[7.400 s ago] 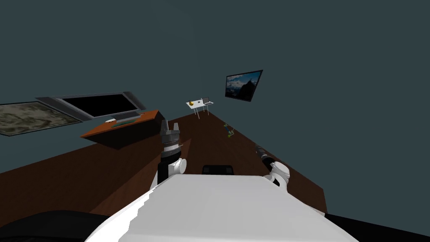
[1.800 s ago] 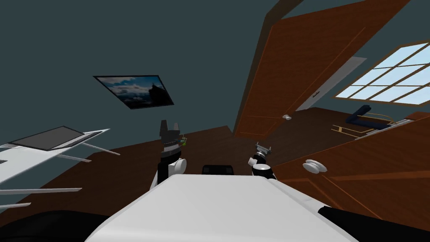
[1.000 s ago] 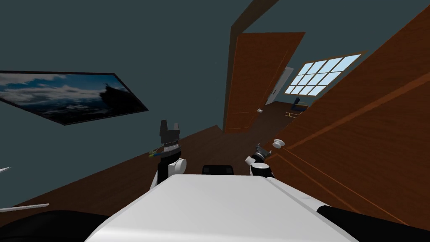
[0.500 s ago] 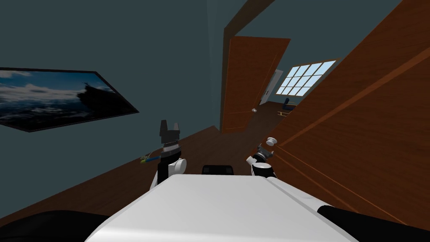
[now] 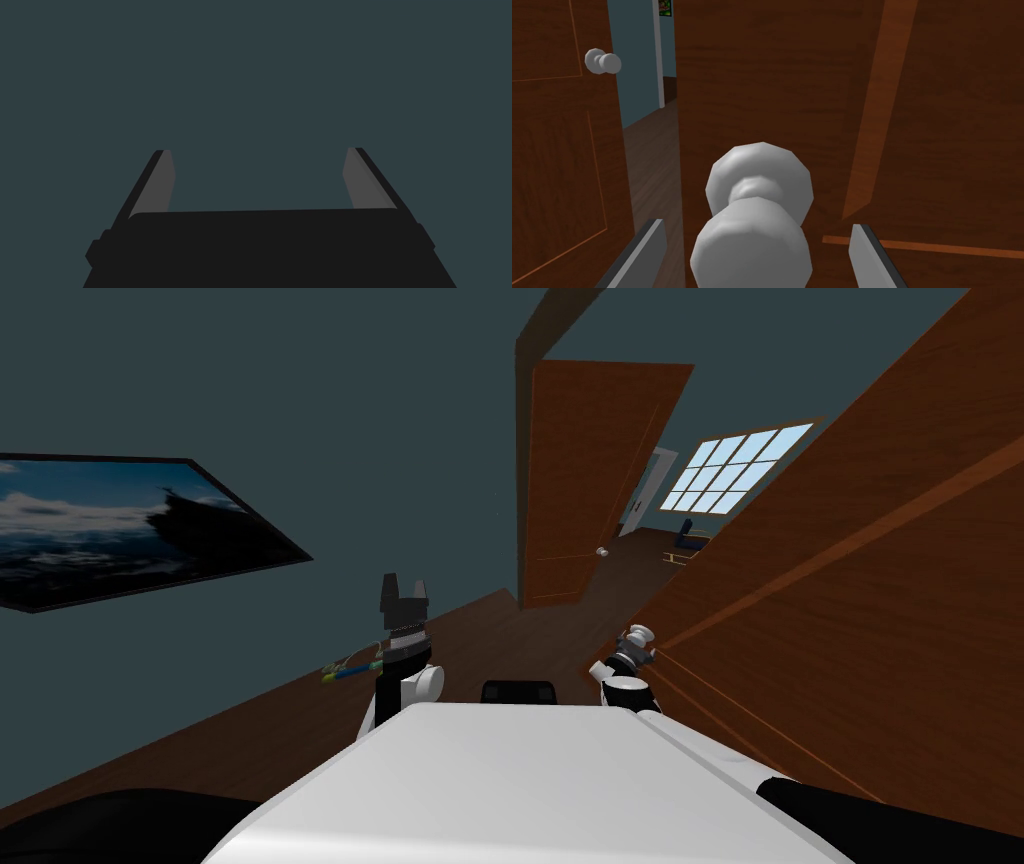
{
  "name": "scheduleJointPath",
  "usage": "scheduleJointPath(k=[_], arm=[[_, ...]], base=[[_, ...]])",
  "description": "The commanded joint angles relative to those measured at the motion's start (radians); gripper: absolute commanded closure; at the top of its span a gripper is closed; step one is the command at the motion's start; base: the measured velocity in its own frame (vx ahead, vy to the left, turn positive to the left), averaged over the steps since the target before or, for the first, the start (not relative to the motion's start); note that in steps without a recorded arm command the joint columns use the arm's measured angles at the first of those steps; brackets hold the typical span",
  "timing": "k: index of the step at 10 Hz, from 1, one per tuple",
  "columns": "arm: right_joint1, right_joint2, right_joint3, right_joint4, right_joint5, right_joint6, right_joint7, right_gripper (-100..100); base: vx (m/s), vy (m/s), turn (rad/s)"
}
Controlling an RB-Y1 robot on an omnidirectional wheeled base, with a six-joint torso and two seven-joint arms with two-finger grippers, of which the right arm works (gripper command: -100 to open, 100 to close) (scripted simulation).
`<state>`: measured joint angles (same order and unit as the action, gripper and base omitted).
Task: Push the door open
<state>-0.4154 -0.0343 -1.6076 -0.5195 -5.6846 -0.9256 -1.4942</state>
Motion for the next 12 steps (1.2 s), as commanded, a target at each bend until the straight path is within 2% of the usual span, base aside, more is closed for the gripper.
scheduleJointPath(k=[1, 2, 3, 8, 9, 12], arm=[[0.005, 0.020, 0.001, -0.007, -0.006, 0.004, -0.007, -100], [0.003, 0.012, 0.002, -0.007, -0.003, 0.003, -0.005, -100], [0.003, 0.012, 0.002, -0.007, -0.003, 0.003, -0.005, 100], [0.003, 0.012, 0.002, -0.007, -0.003, 0.003, -0.005, 100], [0.003, -0.005, -0.015, -0.012, 0.000, 0.007, -0.002, 100], [0.005, -0.014, -0.030, -0.015, 0.001, 0.008, 0.000, 100]], base=[[0.101, -0.197, 0.014], [0.042, -0.089, 0.014], [-0.002, 0.012, 0.014], [-0.002, 0.009, -0.004], [0.097, -0.054, -0.004], [0.132, -0.085, -0.021]])
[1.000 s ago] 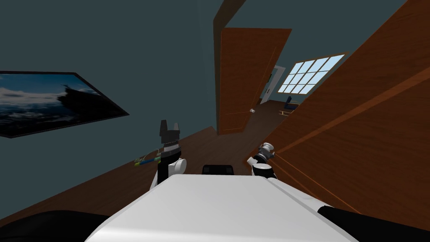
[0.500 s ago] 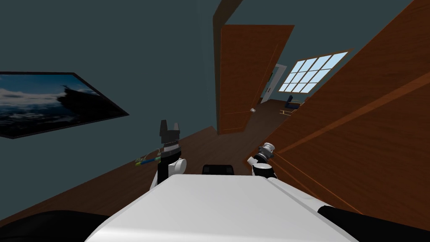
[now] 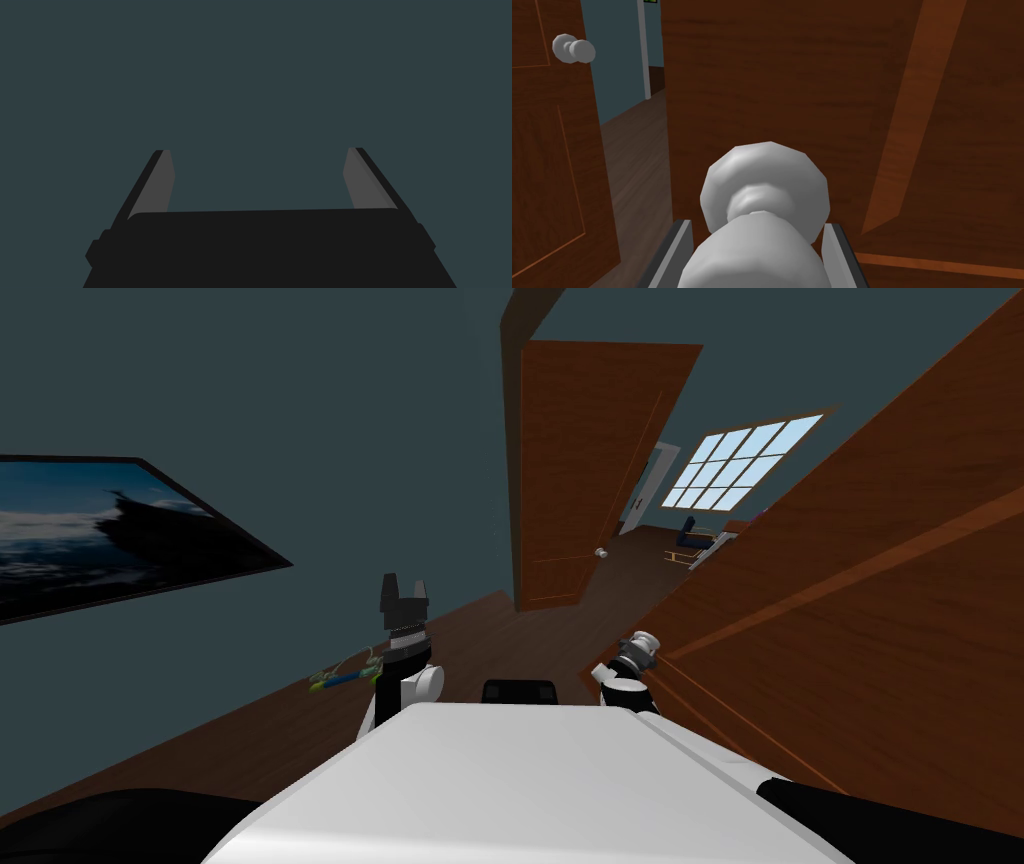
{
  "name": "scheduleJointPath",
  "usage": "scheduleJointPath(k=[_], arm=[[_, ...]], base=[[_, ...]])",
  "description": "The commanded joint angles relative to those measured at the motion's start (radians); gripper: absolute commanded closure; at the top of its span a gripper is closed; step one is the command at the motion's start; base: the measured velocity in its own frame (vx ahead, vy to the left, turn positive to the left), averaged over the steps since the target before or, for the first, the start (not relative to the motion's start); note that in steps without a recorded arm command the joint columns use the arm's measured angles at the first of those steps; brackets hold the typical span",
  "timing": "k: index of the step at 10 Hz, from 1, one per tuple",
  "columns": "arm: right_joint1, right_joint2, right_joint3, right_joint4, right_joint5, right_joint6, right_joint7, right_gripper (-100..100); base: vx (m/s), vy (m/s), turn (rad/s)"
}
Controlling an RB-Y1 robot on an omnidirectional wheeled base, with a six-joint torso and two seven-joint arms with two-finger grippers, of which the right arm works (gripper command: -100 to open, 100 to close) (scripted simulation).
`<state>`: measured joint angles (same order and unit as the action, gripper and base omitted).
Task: Push the door open
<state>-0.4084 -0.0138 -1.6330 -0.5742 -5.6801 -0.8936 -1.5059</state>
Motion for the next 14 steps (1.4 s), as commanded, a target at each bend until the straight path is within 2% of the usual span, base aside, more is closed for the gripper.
scheduleJointPath(k=[1, 2, 4, 5, 6, 9, 10, 11, 14], arm=[[-0.002, -0.034, -0.004, 0.040, -0.003, -0.023, 0.012, 100], [0.002, -0.046, -0.029, 0.034, -0.004, -0.021, 0.016, 100], [0.005, -0.055, -0.051, 0.030, -0.007, -0.019, 0.019, 100], [0.005, -0.055, -0.051, 0.030, -0.007, -0.019, 0.019, 100], [0.009, -0.063, -0.074, 0.025, -0.013, -0.017, 0.023, 100], [0.014, -0.072, -0.107, 0.017, -0.025, -0.015, 0.029, 100], [0.014, -0.072, -0.107, 0.017, -0.025, -0.015, 0.029, 100], [0.018, -0.078, -0.133, 0.012, -0.037, -0.012, 0.033, 100], [0.023, -0.083, -0.166, 0.005, -0.059, -0.010, 0.038, 100]], base=[[0.038, -0.038, 0.008], [0.124, -0.096, -0.014], [0.179, -0.114, -0.024], [0.120, -0.088, -0.020], [0.145, -0.111, -0.024], [0.173, -0.135, -0.030], [0.084, -0.084, -0.005], [0.122, -0.101, -0.008], [0.166, -0.132, -0.029]])
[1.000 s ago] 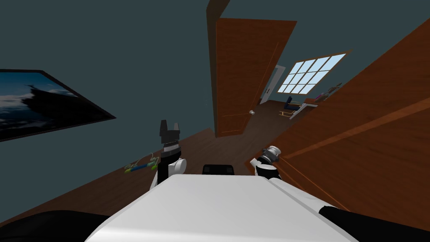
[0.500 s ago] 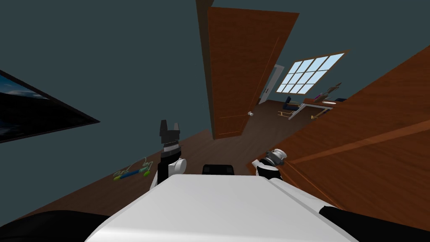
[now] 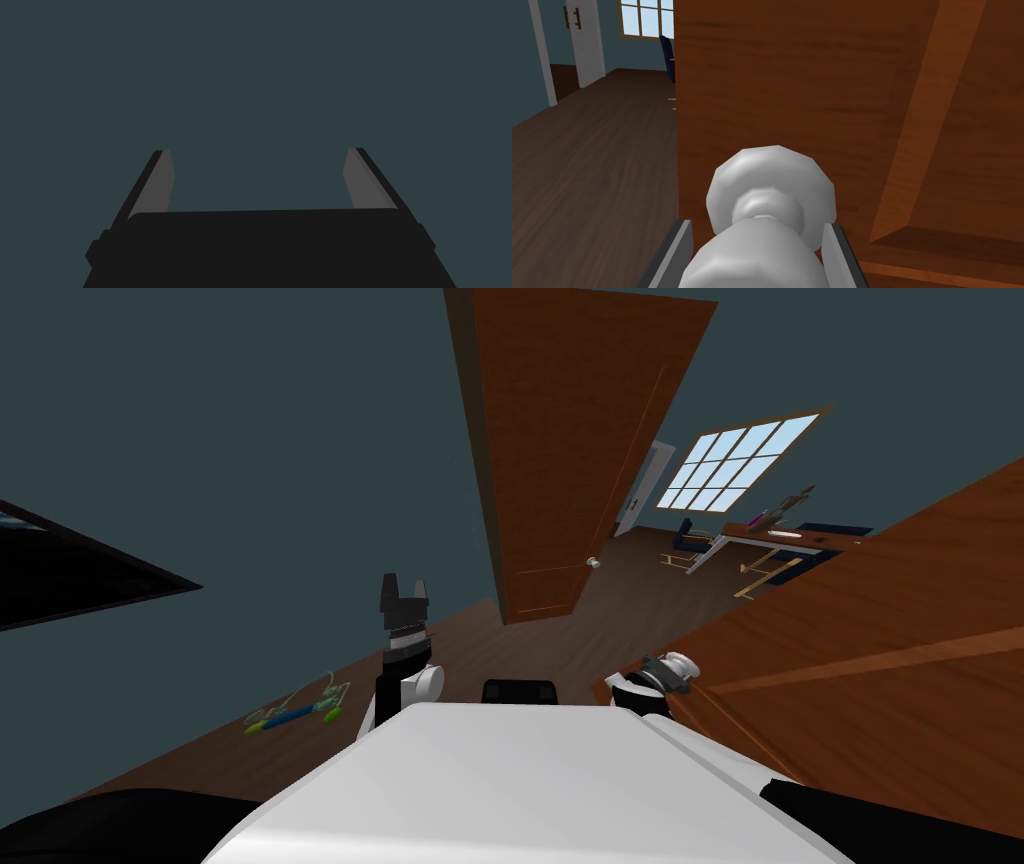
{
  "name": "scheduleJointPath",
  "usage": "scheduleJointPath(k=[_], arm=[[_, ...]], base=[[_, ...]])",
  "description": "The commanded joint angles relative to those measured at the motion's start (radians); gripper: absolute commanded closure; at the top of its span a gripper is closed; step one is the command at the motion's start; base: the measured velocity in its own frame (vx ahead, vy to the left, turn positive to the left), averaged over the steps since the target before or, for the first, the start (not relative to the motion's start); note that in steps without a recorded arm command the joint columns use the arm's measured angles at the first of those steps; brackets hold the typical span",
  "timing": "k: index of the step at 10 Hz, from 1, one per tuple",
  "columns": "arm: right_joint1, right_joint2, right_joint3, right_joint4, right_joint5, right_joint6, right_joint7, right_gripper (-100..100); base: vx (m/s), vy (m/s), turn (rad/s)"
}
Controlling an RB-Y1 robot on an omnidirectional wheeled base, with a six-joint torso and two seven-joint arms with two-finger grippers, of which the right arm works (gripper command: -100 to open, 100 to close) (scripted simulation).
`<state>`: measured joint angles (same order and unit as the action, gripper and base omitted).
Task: Push the door open
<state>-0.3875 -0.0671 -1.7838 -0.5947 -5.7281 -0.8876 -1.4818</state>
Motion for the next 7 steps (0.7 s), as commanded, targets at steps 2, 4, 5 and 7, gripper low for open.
scheduleJointPath(k=[2, 4, 5, 7], arm=[[0.002, -0.030, -0.015, 0.025, -0.011, -0.016, 0.014, 100], [0.007, -0.034, -0.047, 0.018, -0.038, -0.013, 0.019, 100], [0.007, -0.034, -0.047, 0.018, -0.038, -0.013, 0.019, 100], [0.010, -0.036, -0.068, 0.014, -0.060, -0.011, 0.023, 100]], base=[[0.067, -0.050, -0.018], [0.118, -0.083, -0.019], [0.102, -0.072, -0.024], [0.150, -0.096, -0.032]])
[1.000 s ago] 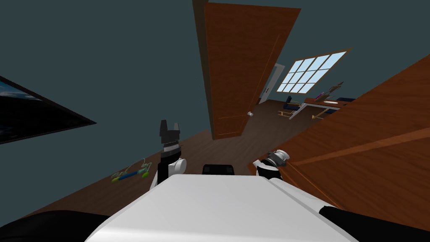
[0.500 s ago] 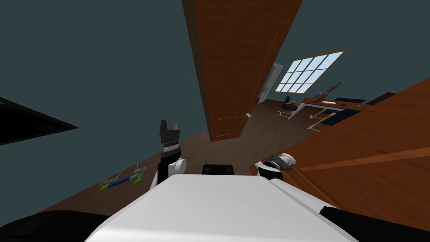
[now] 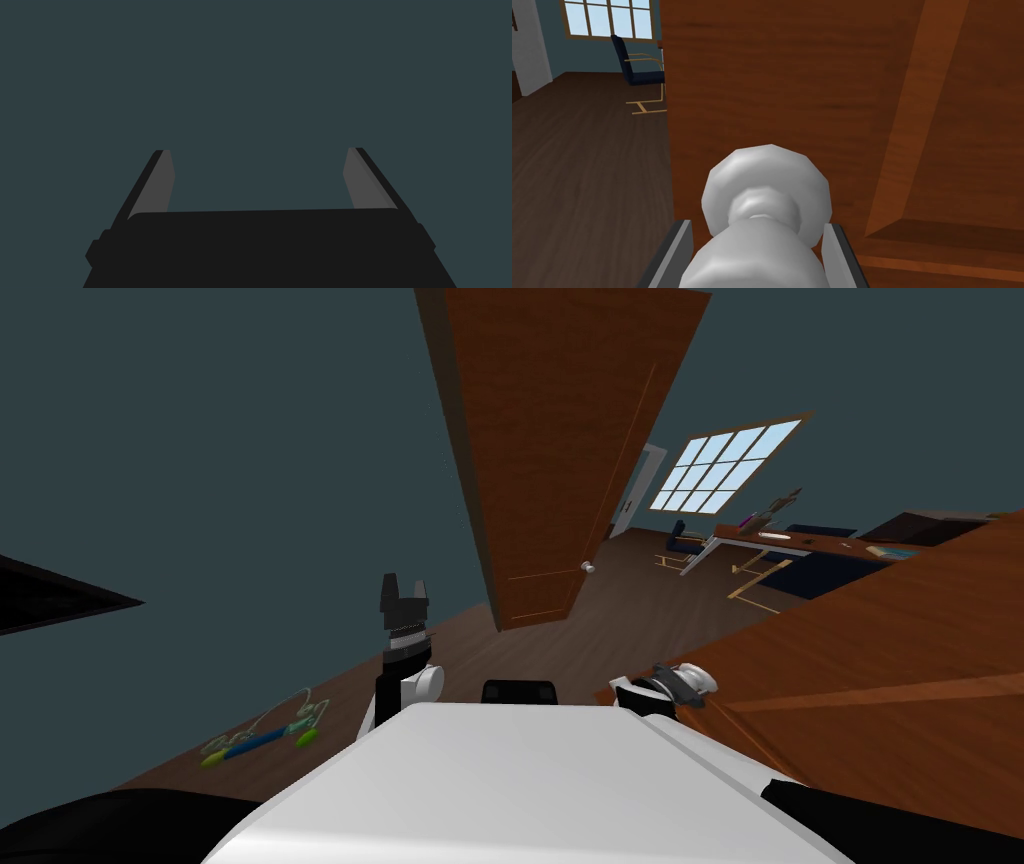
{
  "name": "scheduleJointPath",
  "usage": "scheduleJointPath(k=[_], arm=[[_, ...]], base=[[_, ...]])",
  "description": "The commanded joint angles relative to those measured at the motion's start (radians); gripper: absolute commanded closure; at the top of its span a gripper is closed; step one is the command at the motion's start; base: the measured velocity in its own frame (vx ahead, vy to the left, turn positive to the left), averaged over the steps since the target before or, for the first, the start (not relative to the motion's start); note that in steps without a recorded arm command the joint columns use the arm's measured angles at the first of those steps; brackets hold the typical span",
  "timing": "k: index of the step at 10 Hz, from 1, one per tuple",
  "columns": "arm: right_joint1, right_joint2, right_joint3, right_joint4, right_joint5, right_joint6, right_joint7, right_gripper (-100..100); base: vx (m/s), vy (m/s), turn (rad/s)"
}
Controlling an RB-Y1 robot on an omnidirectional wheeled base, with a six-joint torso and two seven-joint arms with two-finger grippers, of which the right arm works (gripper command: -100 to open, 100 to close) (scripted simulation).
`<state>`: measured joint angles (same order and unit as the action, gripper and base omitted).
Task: Push the door open
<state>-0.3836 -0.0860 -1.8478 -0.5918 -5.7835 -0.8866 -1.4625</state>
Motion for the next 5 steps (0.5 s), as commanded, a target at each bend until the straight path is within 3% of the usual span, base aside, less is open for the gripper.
scheduleJointPath(k=[1, 2, 5], arm=[[0.009, -0.018, -0.023, 0.007, -0.028, -0.010, 0.006, 100], [0.009, -0.018, -0.023, 0.007, -0.028, -0.010, 0.006, 100], [0.015, -0.018, -0.059, -0.001, -0.086, -0.007, 0.012, 100]], base=[[0.109, -0.113, -0.013], [0.118, -0.084, -0.023], [0.161, -0.096, -0.033]])
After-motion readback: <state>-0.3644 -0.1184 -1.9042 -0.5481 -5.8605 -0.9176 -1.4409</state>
